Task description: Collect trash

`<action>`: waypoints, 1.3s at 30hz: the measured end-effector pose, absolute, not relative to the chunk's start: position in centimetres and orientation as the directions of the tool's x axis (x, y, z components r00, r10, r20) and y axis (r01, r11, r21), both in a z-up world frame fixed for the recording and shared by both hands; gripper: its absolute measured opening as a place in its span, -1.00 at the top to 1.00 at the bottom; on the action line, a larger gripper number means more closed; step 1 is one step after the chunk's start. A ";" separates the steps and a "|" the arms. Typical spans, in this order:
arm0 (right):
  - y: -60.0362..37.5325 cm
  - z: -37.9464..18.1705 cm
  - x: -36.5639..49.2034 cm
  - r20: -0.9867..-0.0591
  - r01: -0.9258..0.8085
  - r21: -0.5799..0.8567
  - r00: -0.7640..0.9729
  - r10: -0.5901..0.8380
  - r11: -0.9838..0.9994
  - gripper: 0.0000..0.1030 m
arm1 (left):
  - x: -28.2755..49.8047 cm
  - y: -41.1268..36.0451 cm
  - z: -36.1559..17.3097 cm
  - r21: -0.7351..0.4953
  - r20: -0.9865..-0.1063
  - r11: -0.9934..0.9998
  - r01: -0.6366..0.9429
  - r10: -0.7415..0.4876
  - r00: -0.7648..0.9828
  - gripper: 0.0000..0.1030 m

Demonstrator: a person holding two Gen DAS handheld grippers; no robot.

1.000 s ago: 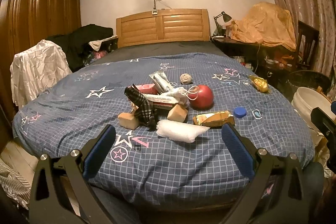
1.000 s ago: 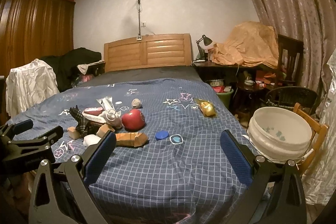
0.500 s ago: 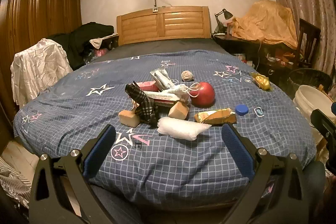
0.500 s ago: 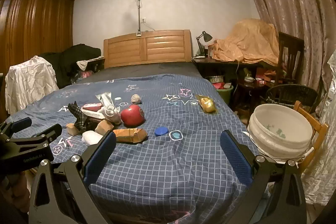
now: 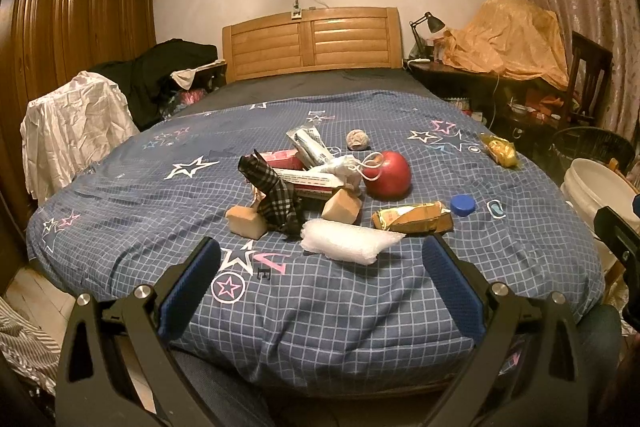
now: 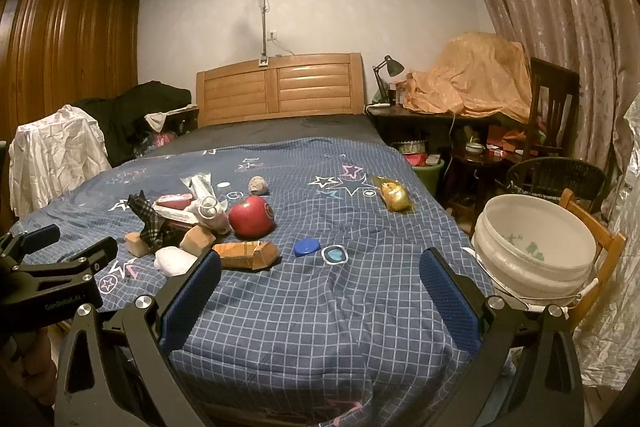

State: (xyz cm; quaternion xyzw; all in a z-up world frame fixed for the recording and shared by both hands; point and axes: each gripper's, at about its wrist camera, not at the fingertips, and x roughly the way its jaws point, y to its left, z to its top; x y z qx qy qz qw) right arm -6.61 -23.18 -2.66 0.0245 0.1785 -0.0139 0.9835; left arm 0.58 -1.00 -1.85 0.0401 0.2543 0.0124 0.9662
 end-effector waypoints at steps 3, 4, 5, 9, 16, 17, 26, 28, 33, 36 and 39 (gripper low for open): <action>-23.2 -2.7 -6.6 -0.353 0.036 0.043 0.935 -0.018 0.998 -0.92 | 0.6 -0.9 -2.0 0.084 -0.492 0.996 -0.005 0.046 0.870 -0.89; -23.2 -2.7 -6.6 -0.354 0.036 0.043 0.935 -0.018 0.998 -0.92 | 0.6 -0.9 -1.9 0.084 -0.492 0.996 -0.004 0.046 0.870 -0.89; -23.2 -2.7 -6.5 -0.355 0.036 0.044 0.935 -0.018 0.998 -0.92 | 0.6 -0.9 -1.9 0.085 -0.492 0.996 -0.005 0.046 0.870 -0.89; -23.2 -2.8 -6.5 -0.357 0.037 0.045 0.934 -0.018 0.998 -0.92 | 0.6 -0.9 -2.0 0.084 -0.494 0.996 -0.005 0.046 0.868 -0.89; -23.2 -3.1 -6.4 -0.361 0.039 0.048 0.932 -0.019 0.998 -0.92 | 0.7 -0.8 -2.3 0.086 -0.502 0.996 -0.008 0.050 0.863 -0.89; -23.1 -3.0 -6.3 -0.361 0.039 0.048 0.932 -0.019 0.998 -0.92 | 0.8 -0.8 -2.3 0.086 -0.504 0.996 -0.009 0.051 0.862 -0.89; -23.2 -3.0 -6.3 -0.362 0.039 0.048 0.932 -0.019 0.998 -0.92 | 0.9 -0.8 -2.2 0.086 -0.515 0.996 -0.012 0.055 0.856 -0.89; -23.2 -3.0 -6.3 -0.362 0.039 0.049 0.932 -0.019 0.998 -0.92 | 0.9 -0.8 -2.1 0.086 -0.514 0.996 -0.011 0.054 0.856 -0.89; -23.2 -2.9 -6.3 -0.363 0.039 0.049 0.932 -0.018 0.998 -0.93 | 0.9 -0.7 -2.1 0.086 -0.515 0.996 -0.012 0.054 0.855 -0.89; -23.2 -3.0 -6.3 -0.363 0.039 0.050 0.931 -0.018 0.998 -0.92 | 0.9 -0.7 -2.1 0.086 -0.515 0.996 -0.011 0.054 0.855 -0.89; -23.2 -2.9 -6.3 -0.363 0.039 0.049 0.932 -0.018 0.998 -0.92 | 0.9 -0.7 -2.1 0.085 -0.515 0.996 -0.011 0.054 0.855 -0.89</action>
